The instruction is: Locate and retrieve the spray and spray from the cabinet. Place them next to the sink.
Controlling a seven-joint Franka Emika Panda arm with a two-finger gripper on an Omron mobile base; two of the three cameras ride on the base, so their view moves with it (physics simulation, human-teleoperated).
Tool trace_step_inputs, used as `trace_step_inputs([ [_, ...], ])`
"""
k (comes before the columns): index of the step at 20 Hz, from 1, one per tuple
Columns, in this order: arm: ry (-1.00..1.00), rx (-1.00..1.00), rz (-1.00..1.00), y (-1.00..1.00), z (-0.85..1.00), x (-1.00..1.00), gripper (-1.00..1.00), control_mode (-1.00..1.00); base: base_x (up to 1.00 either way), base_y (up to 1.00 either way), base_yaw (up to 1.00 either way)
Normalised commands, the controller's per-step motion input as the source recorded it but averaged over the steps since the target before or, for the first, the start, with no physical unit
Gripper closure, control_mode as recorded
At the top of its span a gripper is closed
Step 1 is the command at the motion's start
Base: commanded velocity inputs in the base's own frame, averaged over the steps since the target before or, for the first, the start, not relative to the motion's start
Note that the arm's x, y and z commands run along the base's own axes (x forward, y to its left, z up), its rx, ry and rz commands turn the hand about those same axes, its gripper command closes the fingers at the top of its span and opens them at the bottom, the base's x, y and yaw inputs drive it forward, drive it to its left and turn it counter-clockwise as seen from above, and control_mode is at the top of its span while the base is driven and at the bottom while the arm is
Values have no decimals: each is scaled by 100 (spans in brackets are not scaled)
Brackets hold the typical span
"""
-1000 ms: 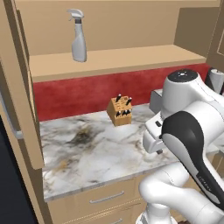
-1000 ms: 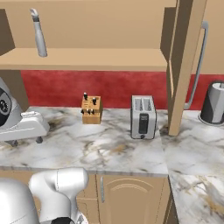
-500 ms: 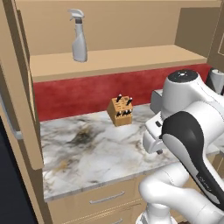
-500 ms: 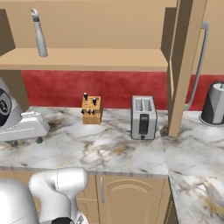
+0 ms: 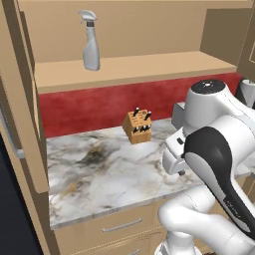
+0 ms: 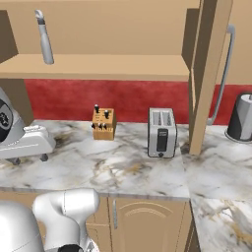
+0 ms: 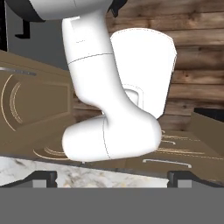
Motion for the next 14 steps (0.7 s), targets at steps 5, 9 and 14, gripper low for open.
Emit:
trace_step_inputs([
  [5, 0, 0, 0, 0, 0, 0, -100, 100, 66, 28, 1],
  [9, 0, 0, 0, 0, 0, 0, -100, 100, 0, 4, 0],
  [14, 0, 0, 0, 0, 0, 0, -100, 100, 4, 9, 0],
])
